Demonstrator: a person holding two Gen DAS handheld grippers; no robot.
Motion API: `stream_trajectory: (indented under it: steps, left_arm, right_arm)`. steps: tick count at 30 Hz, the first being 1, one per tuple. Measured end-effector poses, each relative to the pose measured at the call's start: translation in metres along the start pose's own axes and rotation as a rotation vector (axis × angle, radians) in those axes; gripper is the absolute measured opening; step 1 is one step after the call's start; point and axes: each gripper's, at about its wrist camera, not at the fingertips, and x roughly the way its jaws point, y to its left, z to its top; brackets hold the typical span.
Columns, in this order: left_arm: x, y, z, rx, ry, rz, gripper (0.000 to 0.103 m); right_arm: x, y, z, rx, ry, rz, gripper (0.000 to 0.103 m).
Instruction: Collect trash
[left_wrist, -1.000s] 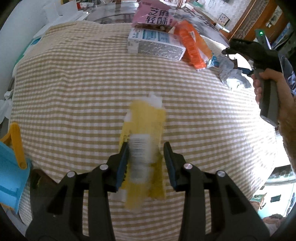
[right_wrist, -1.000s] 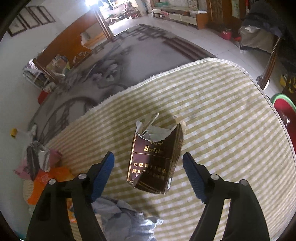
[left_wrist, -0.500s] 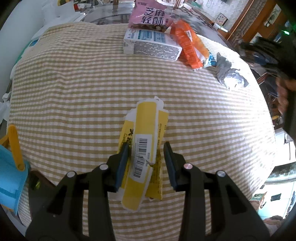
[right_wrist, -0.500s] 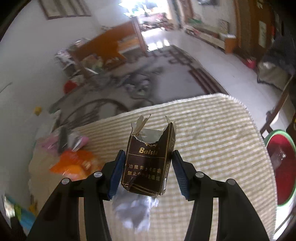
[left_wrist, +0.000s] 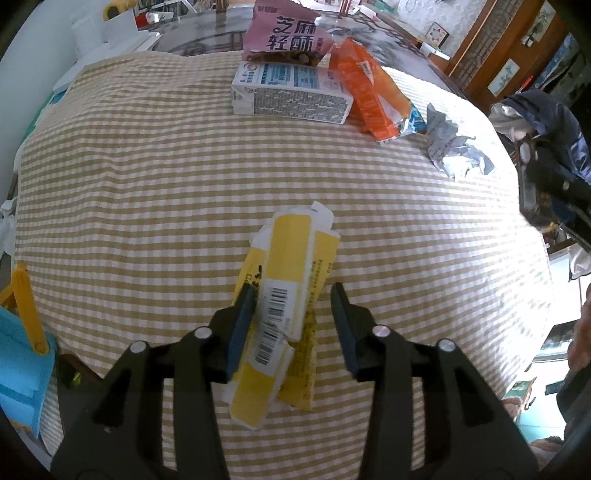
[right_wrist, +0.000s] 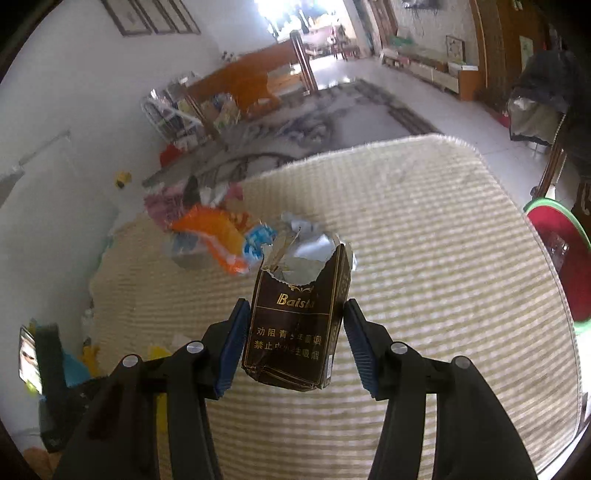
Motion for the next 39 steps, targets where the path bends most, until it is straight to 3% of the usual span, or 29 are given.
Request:
stream_trajectory:
  steps: [10,12,13,17,29,39]
  left_arm:
    - [0.005,-0.003,-0.010,0.001,0.004,0.017,0.045]
    - [0.006,-0.004,-0.011,0.010,0.001,0.025,0.041]
    - [0.005,-0.005,-0.012,0.014,-0.003,0.034,0.032]
    - [0.004,-0.004,-0.011,0.004,-0.008,0.023,0.029]
    - [-0.033,-0.026,0.014,0.022,-0.127,-0.024,0.029]
    - [-0.055,-0.079,0.042,0.083,-0.209,-0.082,0.029]
  right_arm:
    - [-0.003,-0.001,-0.013,-0.004,0.023,0.011,0.052]
    - [-0.005,-0.002,-0.014,0.000,0.022,0.012,0.052]
    - [-0.005,-0.003,-0.014,0.002,0.021,0.012,0.052]
    - [-0.011,-0.007,-0.014,0.010,0.010,0.012,0.052]
    - [-0.024,-0.018,-0.014,0.026,-0.008,0.014,0.052]
    - [-0.046,-0.038,-0.006,0.020,-0.040,0.010,0.052]
